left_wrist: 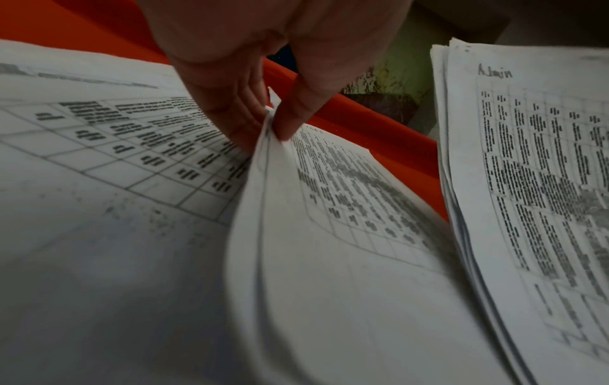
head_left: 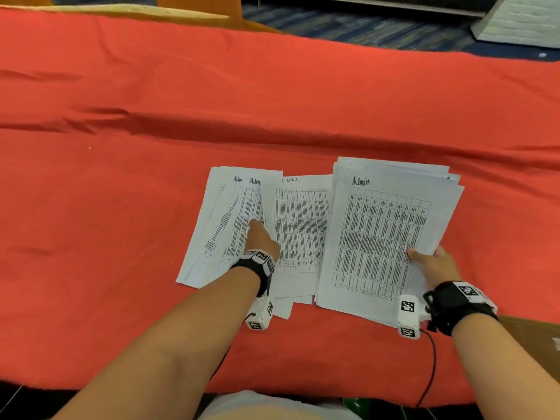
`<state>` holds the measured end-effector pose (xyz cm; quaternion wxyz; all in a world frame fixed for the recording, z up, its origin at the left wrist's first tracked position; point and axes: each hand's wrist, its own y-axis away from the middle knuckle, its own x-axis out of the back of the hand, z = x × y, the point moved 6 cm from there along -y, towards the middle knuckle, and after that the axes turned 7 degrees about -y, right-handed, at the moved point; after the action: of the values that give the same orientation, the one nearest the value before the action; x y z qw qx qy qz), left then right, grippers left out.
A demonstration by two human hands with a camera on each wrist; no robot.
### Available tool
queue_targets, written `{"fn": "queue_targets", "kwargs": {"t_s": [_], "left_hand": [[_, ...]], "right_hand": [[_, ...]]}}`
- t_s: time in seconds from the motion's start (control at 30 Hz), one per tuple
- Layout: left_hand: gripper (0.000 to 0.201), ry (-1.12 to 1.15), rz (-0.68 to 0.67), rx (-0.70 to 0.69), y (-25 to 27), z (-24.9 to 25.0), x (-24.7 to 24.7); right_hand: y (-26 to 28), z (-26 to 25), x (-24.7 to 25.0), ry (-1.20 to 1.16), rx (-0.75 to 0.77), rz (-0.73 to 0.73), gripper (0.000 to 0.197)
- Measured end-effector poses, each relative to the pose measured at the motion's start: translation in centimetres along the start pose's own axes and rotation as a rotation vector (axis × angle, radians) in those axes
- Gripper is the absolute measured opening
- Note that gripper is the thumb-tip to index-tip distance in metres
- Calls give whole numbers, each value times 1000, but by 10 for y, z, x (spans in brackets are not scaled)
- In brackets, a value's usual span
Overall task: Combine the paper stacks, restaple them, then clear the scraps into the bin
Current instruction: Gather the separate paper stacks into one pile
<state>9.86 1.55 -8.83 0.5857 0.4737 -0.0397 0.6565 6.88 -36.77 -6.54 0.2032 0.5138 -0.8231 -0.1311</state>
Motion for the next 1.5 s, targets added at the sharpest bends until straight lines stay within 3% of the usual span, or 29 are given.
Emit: {"fn": "queue_targets", "kwargs": {"t_s": [0.07,0.27,0.43,0.47,0.7,0.9,1.0,1.17,1.3,1.4,1.5], "left_hand": [[41,26,28,-84,2,4,2],[37,198,-23,-179,15,13,-2],[30,356,-151,-248,26,23,-9],[30,366,-168,-256,28,26,-10],[15,450,-251,-276,35,30,-11],[35,521,-343,-238,36,26,-13],[38,513,-352,-222,36,22,-11],[23,365,-353,-224,28,12,-5],[20,-146,-85,-223,9,-12,17],[32,-399,114,-117,-6,-37,39],[60,-399,100,19,-16,-56,46]], "right_hand": [[-9,6,1,-36,-34,-2,41],[-12,4,-19,-142,-128,-86,45],[-6,-4,-44,-267,-152,-162,64],[-5,-5,-49,-276,-159,-173,59],[-12,-4,-65,-85,-81,-186,37],[-3,-2,-89,45,-64,-230,39],[5,-6,-95,139,-53,-180,42],[15,-17,-88,298,41,-127,38],[15,-21,-65,182,23,-28,39],[11,-16,-39,67,-45,45,40],[10,-13,-19,1,-96,72,40]]}}
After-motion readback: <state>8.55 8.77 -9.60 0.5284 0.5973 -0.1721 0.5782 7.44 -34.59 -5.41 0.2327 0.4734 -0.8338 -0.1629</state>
